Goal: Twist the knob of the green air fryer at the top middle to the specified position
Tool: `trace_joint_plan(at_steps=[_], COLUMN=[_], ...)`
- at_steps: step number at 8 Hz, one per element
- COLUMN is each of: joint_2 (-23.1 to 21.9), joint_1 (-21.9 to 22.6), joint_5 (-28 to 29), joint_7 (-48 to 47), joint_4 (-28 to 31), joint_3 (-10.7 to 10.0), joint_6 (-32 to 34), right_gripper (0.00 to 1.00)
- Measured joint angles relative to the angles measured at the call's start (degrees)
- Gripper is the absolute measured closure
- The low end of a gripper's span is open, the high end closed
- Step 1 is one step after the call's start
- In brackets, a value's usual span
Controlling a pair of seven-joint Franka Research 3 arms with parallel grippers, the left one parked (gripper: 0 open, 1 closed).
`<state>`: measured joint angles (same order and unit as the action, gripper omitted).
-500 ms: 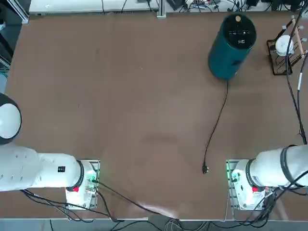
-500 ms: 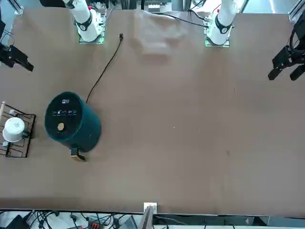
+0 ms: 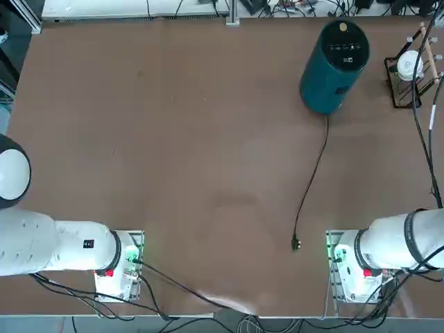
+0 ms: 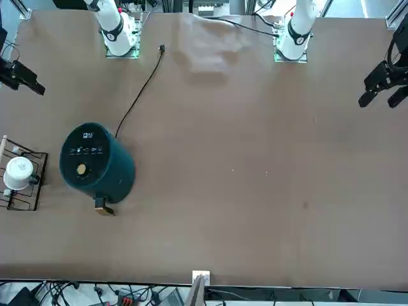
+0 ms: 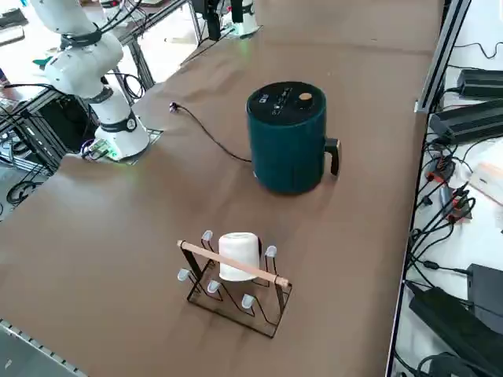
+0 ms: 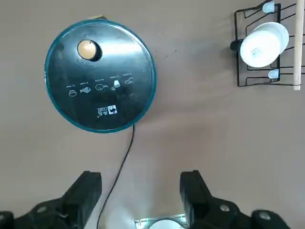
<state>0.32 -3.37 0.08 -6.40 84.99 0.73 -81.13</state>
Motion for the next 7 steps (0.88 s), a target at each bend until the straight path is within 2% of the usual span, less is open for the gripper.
trace_joint_plan(at_steps=[4,7], joint_2=[0.6,4.8], joint_1=[0.0,0.1], joint_5=[0.0,0.0], joint_7=[0.0,1.3], joint_4=[0.7,2.5], joint_3=[0.1,0.3], joint_6=[-1.0,-6.6], right_gripper=[0.0,0.0])
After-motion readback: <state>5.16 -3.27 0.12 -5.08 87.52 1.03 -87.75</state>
